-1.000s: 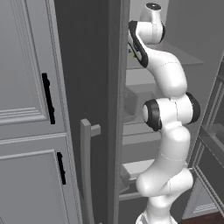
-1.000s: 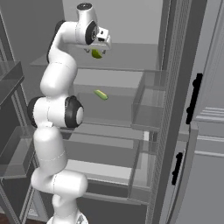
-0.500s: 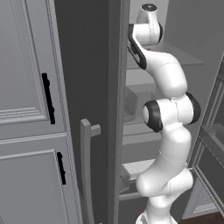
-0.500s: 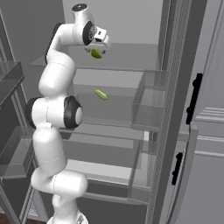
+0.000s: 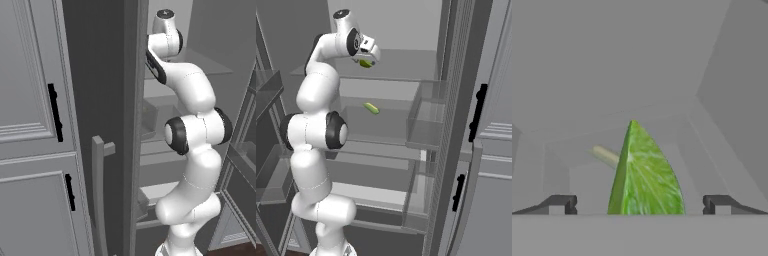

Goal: Grab a lemon wedge from the fridge and one ice cube from the ice bowl, and put them in the glass of lemonade.

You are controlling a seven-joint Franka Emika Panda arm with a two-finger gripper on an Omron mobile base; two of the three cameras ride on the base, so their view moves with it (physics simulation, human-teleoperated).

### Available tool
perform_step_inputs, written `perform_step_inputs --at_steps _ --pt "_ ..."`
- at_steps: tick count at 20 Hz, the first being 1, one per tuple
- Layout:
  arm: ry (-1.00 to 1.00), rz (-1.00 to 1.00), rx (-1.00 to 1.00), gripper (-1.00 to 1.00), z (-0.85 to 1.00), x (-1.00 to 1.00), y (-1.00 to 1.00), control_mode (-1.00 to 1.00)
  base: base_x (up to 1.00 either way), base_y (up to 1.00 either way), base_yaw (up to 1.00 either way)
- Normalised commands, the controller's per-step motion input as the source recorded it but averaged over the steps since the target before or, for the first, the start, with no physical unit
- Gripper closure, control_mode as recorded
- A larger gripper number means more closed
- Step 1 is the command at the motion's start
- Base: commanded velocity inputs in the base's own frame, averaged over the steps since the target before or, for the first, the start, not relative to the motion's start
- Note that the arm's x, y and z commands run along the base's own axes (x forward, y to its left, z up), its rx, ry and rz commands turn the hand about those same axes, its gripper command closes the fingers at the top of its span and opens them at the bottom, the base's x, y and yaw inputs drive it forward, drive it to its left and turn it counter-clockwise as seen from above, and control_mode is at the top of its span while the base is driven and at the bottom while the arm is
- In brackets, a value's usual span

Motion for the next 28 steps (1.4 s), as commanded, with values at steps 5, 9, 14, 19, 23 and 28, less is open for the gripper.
perform_step_inputs --at_steps 5,9,14,19,23,28 --pt "0.0 -0.09 0.0 1.0 -0.16 0.0 0.0 -1.0 0.0 0.0 0.0" --pt "0.0 -0.09 0.0 1.0 -0.15 0.0 0.0 -1.0 0.0 0.0 0.0" --pt "0.0 -0.08 0.0 1.0 -0.11 0.0 0.0 -1.0 0.0 0.0 0.0" --pt "0.0 -0.01 0.0 1.0 -0.05 -0.01 0.0 -1.0 0.0 0.0 0.0" --pt "-0.01 0.03 -0.01 1.0 -0.47 -0.83 0.0 -1.0 0.0 0.0 0.0" --pt "-0.08 0.06 -0.01 1.0 -0.51 -1.0 -0.11 -1.0 0.0 0.0 0.0"
